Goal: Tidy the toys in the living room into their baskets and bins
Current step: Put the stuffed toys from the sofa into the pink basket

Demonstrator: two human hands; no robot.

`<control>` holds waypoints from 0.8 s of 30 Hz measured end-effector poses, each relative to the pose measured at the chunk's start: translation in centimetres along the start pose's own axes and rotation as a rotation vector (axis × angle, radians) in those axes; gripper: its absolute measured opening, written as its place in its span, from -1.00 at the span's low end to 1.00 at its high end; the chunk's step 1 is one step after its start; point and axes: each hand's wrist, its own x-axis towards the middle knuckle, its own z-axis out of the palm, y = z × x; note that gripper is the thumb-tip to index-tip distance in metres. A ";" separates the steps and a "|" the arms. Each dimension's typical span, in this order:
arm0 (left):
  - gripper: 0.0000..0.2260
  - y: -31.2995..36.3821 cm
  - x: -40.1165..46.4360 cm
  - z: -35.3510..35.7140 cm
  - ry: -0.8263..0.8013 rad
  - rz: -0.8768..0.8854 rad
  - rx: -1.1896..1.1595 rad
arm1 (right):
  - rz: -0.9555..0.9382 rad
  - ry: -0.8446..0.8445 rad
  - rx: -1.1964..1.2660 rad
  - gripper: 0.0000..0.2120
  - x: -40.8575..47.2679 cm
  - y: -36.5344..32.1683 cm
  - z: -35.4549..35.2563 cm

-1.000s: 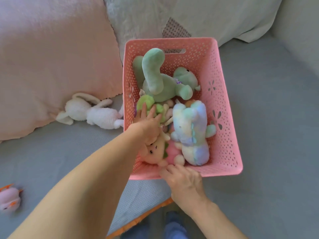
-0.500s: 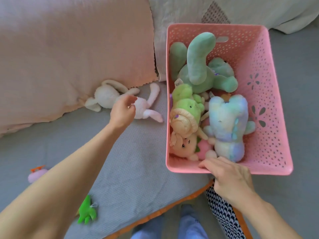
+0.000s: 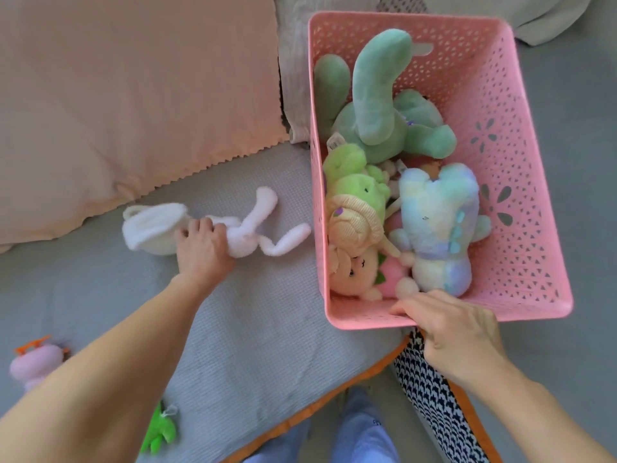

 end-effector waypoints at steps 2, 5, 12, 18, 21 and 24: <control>-0.68 -0.6 -1.0 -0.3 0.057 0.045 -0.100 | 0.002 0.006 0.000 -0.35 0.0 -0.1 -0.1; -0.67 -0.1 -2.2 -2.9 0.092 -0.069 -0.466 | -0.004 0.008 -0.001 -0.35 -0.1 -0.3 -0.1; -0.36 4.6 -3.7 -15.3 0.671 -0.157 -1.034 | -0.026 0.077 -0.011 -0.38 -0.9 -0.4 0.0; -0.28 12.6 -3.8 -24.9 0.763 0.256 -1.148 | -0.061 0.289 0.001 -0.56 -1.6 -0.3 0.7; -0.34 19.0 -4.5 -25.4 0.496 0.400 -1.045 | -0.107 0.348 -0.003 -0.63 -1.8 0.2 1.9; -0.41 23.6 -3.5 -20.6 -0.105 0.470 -0.595 | -0.121 0.383 0.025 -0.64 -1.8 0.6 2.3</control>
